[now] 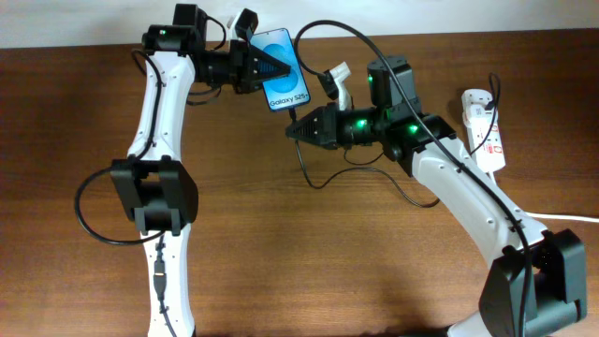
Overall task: Plug charger to phone and switch on socket
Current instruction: 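Lower the plugged phone onto the table and release both grippers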
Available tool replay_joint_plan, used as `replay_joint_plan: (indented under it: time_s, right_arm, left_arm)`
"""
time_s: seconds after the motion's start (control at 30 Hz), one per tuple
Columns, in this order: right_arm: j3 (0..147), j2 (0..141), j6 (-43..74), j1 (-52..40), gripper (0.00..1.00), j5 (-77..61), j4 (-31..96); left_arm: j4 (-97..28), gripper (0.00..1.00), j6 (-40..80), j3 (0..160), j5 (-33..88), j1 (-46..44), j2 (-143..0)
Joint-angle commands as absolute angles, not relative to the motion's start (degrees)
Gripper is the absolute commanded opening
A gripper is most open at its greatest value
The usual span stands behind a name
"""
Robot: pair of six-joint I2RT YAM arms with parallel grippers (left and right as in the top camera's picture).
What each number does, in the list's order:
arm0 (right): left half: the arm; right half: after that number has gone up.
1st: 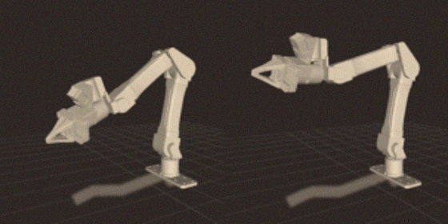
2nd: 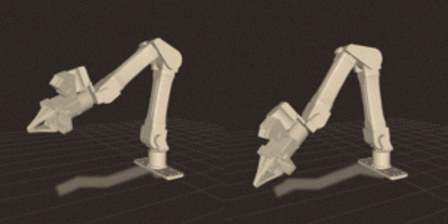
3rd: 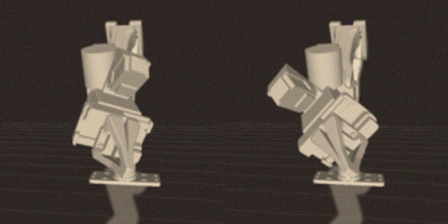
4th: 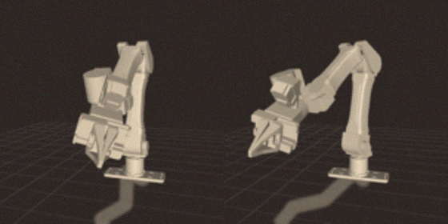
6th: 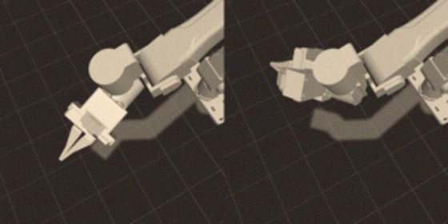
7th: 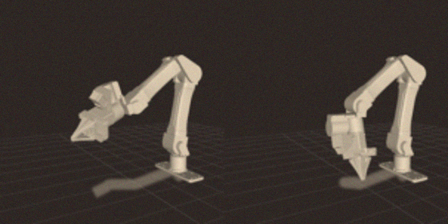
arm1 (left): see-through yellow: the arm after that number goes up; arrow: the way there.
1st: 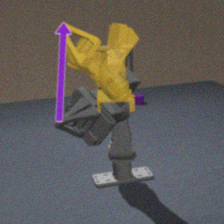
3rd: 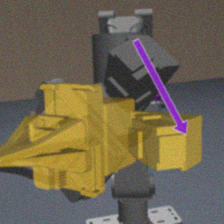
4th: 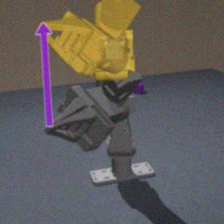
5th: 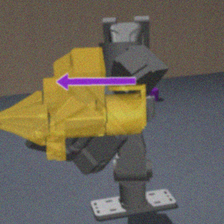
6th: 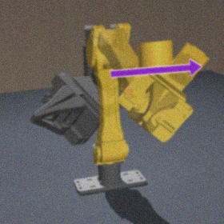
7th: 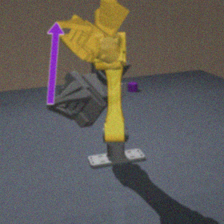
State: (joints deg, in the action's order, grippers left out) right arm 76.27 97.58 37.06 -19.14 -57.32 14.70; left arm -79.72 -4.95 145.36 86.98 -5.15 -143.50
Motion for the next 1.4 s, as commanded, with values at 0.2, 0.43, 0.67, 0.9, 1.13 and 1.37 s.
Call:
replay_joint_plan:
  time_s: [0.2,0.43,0.67,0.9,1.13,1.37]
  right_arm:
    - [76.8,97.8,36.1,-15.8,0.59,-55.4,14.4]
    - [76.8,93.4,25.6,-4.7,0.88,-55.7,24.5]
    - [76.8,93.4,15.0,-5.3,0.88,-40.1,41.8]
    - [76.8,93.5,14.8,-5.3,0.89,-36.8,44.4]
    - [76.8,93.5,13.7,-5.3,0.89,-36.8,45.6]
    - [76.8,93.5,13.7,-5.3,0.89,-36.8,45.7]
  left_arm:
    - [-80.3,0.00,-6.1,146.2,86.2,-7.7,-143.1]
    - [-89.0,0.00,-17.3,146.1,65.7,-7.8,-143.2]
    - [-87.4,0.00,-25.9,130.8,55.7,-10.0,-143.5]
    - [-73.9,0.00,-18.9,122.6,49.3,-10.0,-143.6]
    - [-74.3,0.01,-18.7,119.2,46.7,-10.1,-143.7]
    - [-74.5,0.11,-18.7,117.9,46.6,-10.1,-143.7]
